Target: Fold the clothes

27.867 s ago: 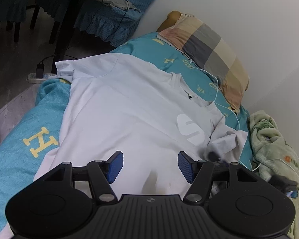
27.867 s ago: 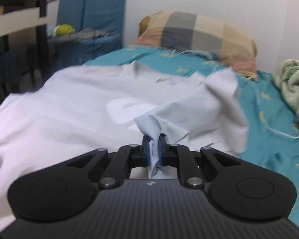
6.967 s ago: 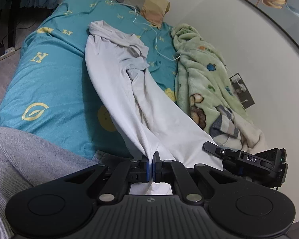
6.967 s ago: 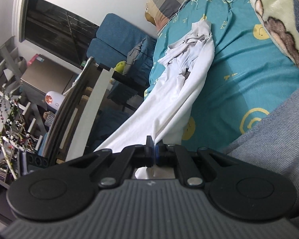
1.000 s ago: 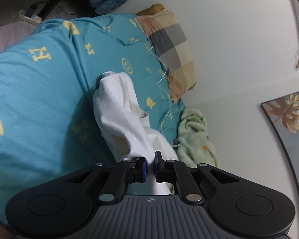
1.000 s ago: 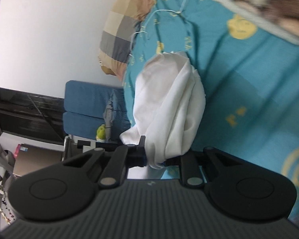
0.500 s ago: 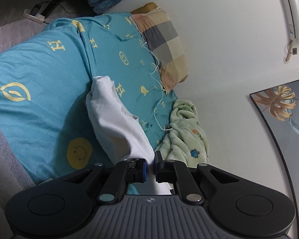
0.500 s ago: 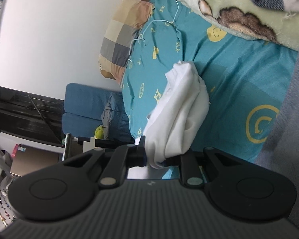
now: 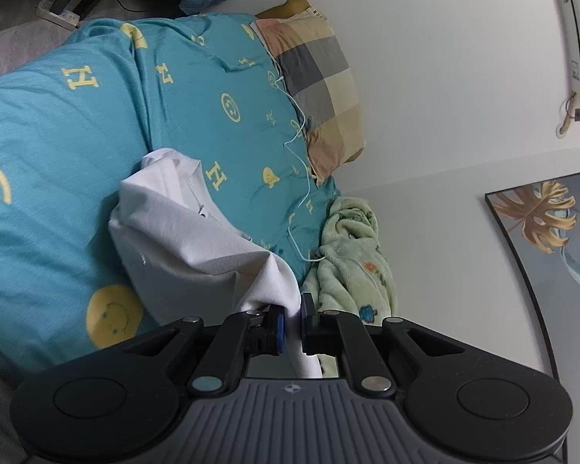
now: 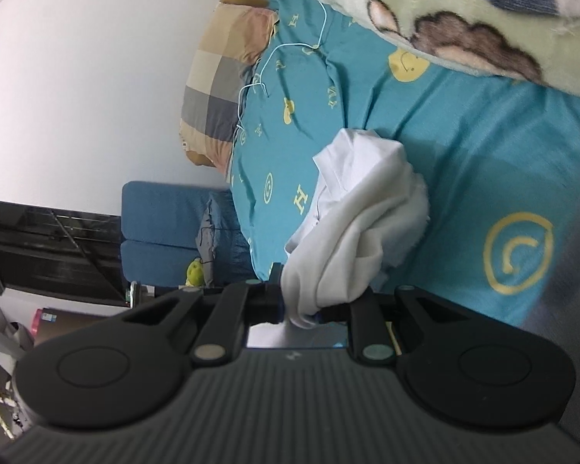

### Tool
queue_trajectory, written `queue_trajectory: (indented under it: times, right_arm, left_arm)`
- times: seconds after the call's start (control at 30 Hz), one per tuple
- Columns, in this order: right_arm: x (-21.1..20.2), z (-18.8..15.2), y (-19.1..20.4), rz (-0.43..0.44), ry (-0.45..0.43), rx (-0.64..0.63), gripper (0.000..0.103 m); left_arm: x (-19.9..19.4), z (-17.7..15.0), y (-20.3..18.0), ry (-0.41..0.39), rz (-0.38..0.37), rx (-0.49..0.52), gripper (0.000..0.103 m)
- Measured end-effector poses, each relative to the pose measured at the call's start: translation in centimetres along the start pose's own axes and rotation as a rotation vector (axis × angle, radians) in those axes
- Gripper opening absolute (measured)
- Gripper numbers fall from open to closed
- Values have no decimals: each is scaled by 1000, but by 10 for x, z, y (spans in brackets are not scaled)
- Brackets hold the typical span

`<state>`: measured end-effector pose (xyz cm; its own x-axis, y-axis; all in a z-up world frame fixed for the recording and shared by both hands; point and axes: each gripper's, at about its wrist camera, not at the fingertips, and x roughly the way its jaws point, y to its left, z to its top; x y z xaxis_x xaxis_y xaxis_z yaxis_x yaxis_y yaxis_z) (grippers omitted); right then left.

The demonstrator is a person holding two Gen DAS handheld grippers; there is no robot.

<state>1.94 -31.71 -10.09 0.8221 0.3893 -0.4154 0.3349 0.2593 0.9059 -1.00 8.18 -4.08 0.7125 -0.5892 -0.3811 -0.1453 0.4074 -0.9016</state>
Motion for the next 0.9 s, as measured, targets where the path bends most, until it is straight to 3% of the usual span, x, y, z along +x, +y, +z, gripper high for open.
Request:
queue_trajectory:
  times: [0.23,0.47,0.7,0.9]
  right_arm:
    - [45,33,11,-18,12,6,17]
    - [109,68,22,-93,45,-36,18]
    - [188,94,11,-136,98,-91,18]
    - [233,103,9,-144,133,-205,19]
  left_arm:
    - [51,35,-6,1,19,-17,8]
    - [118,80,-1,8,83,-9,8]
    - [184,127,38,26,154,-19,8]
    - [214,148,72,25,195,-35,9]
